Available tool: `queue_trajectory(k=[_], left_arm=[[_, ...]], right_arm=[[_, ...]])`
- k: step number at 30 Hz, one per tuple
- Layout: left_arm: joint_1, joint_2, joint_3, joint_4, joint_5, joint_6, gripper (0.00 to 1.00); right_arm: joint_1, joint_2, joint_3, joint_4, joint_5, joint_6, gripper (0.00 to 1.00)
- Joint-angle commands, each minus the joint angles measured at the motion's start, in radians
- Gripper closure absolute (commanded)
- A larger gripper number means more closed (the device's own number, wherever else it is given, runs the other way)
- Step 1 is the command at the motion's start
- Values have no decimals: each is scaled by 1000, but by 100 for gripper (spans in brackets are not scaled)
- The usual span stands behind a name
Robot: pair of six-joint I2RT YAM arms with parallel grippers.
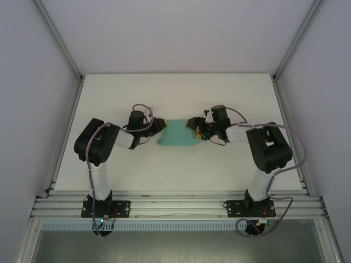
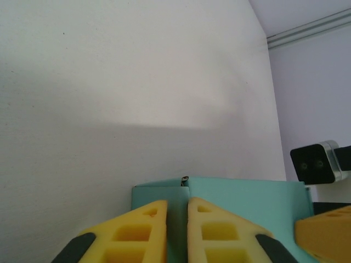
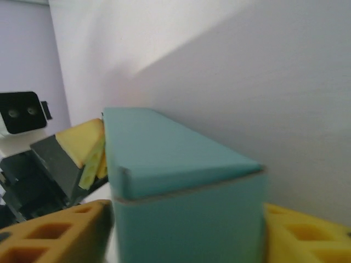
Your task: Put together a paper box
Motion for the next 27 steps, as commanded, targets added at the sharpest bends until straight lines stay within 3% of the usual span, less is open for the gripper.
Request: queue_trajectory(k=[1, 2, 5, 7, 10, 16, 20, 23, 27], left_arm=[[6, 30, -1, -87, -4, 45, 82], [6, 23, 6, -88, -13, 53, 81], [6, -11, 23, -55, -14, 84, 64], [5, -53, 20, -7, -13, 127, 44], [6, -159, 46, -50, 19, 294, 1], [-6, -377, 124, -337, 85, 743, 0], [-82, -499, 217, -797, 178, 1237, 0], [-210, -559, 240, -1044, 11, 1536, 0], [-330, -587, 195, -1051, -248, 1686, 0]], right_arm=[[4, -8, 14, 111, -69, 75, 52], [4, -21, 13, 104, -73, 77, 57], [4, -77, 12, 47, -61, 77, 59], [4, -121, 15, -11, -41, 88, 60], [-8, -158, 59, -173, -31, 114, 61], [-48, -214, 121, -421, -53, 154, 62], [-92, -228, 186, -602, -103, 207, 62], [-117, -203, 239, -726, -190, 271, 62], [-122, -166, 273, -781, -301, 324, 63]])
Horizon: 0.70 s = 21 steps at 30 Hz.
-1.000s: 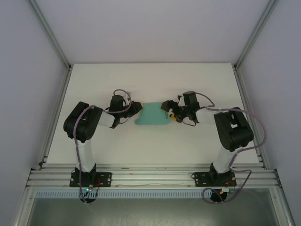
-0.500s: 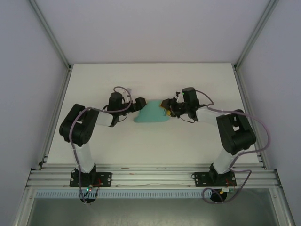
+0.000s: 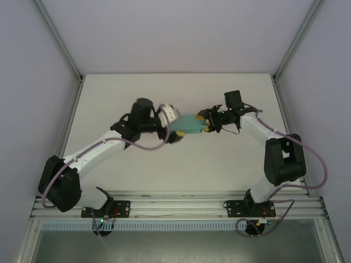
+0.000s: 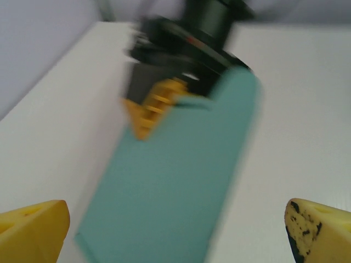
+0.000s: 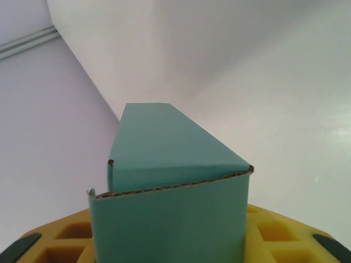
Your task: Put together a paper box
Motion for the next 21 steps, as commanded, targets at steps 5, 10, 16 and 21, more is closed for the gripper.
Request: queue_trajectory(k=[5, 10, 16, 21], left_arm=[[-49, 31, -19, -117, -339, 276, 0], [-67, 99, 27, -155, -427, 305, 0], [-70, 118, 27, -97, -443, 292, 8], [-69, 95, 9, -39, -375, 278, 28]], right_arm=[[2, 33, 63, -215, -147, 58, 63], [1, 25, 75, -256, -152, 67, 62], [2, 27, 66, -275, -187, 74, 58], [4, 22, 48, -264, -184, 85, 57]])
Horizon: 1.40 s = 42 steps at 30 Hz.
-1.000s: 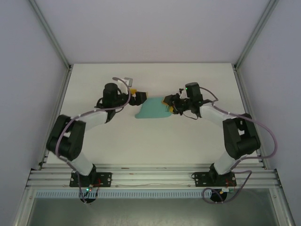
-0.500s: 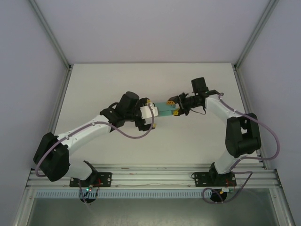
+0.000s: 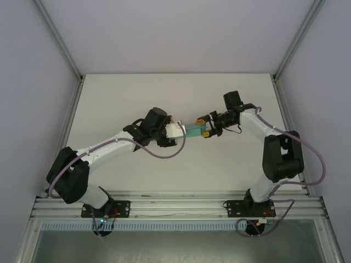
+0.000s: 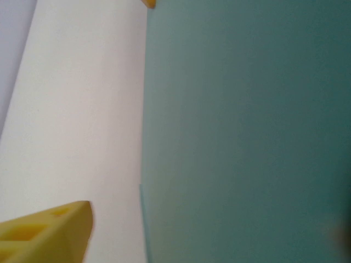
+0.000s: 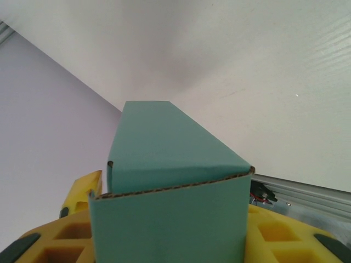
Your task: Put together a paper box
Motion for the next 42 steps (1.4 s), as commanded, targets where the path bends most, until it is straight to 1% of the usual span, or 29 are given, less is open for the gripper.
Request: queue_trajectory(k=[1, 2, 6, 8, 9, 11, 13, 14, 15, 16, 17, 19, 21, 22, 24, 25, 26, 28, 31, 32, 34, 35, 36, 39, 40, 42], left_arm=[[-6, -15, 5, 66, 20, 4, 32], [-7, -17, 4, 74, 27, 3, 37], [-7, -26, 6, 73, 39, 4, 47], [-6, -31, 8, 58, 54, 4, 49], [-6, -32, 9, 53, 55, 9, 51], [-6, -34, 9, 41, 57, 11, 54], [-6, -32, 16, 29, 53, 11, 57], [-7, -29, 20, 15, 51, 10, 58], [-6, -24, 26, -2, 50, 10, 58], [-5, -18, 35, -30, 52, 13, 58], [-6, -9, 48, -64, 54, 11, 59], [-3, 5, 72, -130, 66, 11, 60], [-1, 19, 98, -184, 71, -5, 60], [2, 26, 108, -215, 90, -7, 60], [14, 45, 123, -293, 158, 11, 60], [21, 58, 130, -321, 184, 16, 60], [27, 72, 139, -346, 197, 8, 59], [34, 105, 174, -394, 193, -19, 59], [34, 154, 240, -496, 208, -31, 58], [34, 166, 253, -512, 218, -31, 57], [34, 184, 267, -539, 241, -20, 57], [34, 198, 279, -564, 248, -9, 58], [34, 211, 289, -580, 248, -8, 58], [34, 263, 331, -637, 235, -11, 58], [33, 283, 346, -657, 237, -15, 58], [33, 317, 372, -679, 243, -30, 58]], right_arm=[[11, -15, -8, -22, -86, 16, 56], [10, -15, -12, -12, -92, 17, 54], [10, -18, -16, -7, -96, 15, 53], [10, -20, -18, -5, -95, 12, 51], [11, -21, -19, -6, -94, 11, 46], [10, -26, -21, -6, -78, 8, 31], [9, -36, -19, -2, -62, 1, 29], [9, -44, -15, 3, -48, -5, 24], [8, -53, -12, 17, -29, -6, 17], [5, -65, -11, 38, -3, -7, 4], [-1, -81, -8, 45, 40, -18, 0], [-25, -110, -5, 44, 134, -69, 0], [-55, -149, 3, 12, 281, -160, 0], [-64, -168, 15, -17, 378, -208, 0], [-62, -228, 33, -35, 614, -314, 0], [-61, -262, 16, -12, 706, -344, 0], [-63, -300, -15, 50, 757, -397, 0], [-63, -377, -85, 177, 798, -519, 0], [-63, -485, -207, 357, 733, -741, 0], [-65, -504, -250, 402, 736, -796, 0], [-65, -569, -312, 457, 732, -855, 0], [-65, -585, -334, 472, 677, -927, 0], [-63, -589, -335, 453, 613, -990, 0], [-59, -562, -318, 358, 371, -1166, 0], [-53, -547, -314, 328, 308, -1218, 3], [-31, -522, -306, 293, 277, -1275, 10]])
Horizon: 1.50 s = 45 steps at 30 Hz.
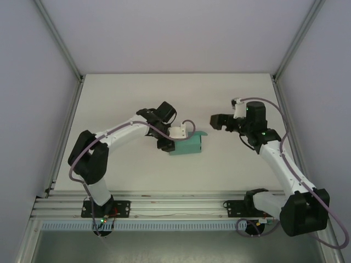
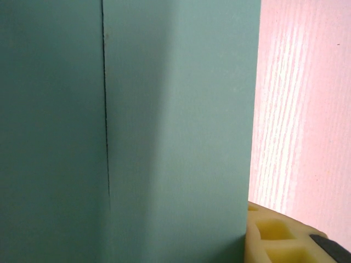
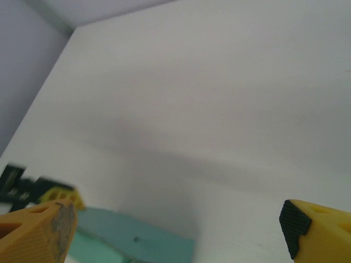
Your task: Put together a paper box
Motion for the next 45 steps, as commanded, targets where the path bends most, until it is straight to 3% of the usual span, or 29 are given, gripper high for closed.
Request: queue_trajectory(k=[1, 6, 8, 11, 14, 23, 26, 35, 42, 45], left_arm=[[4, 54, 50, -105, 28, -22, 58], [2, 82, 63, -86, 29, -38, 58], [1, 79, 62, -76, 28, -41, 58], [1, 75, 59, -79, 26, -30, 58], [1, 73, 59, -74, 16, -35, 58], [1, 76, 67, -75, 4, -40, 58], [1, 78, 75, -71, 0, -47, 58], [-1, 77, 78, -18, -14, -93, 58], [-3, 70, 82, 10, -25, -118, 58], [-4, 73, 86, 15, -35, -123, 58]], right_arm=[[38, 34, 28, -69, -168, -249, 13], [105, 134, 85, -193, -161, -385, 22], [132, 181, 123, -223, -94, -390, 27], [154, 247, 182, -257, -30, -400, 46], [161, 293, 239, -348, -48, -429, 60], [171, 267, 220, -384, 6, -423, 64], [175, 275, 222, -363, 11, -395, 79], [233, 263, 195, -277, 121, -173, 100], [308, 175, 108, -100, 274, 203, 100], [326, 159, 50, -37, 327, 271, 100]])
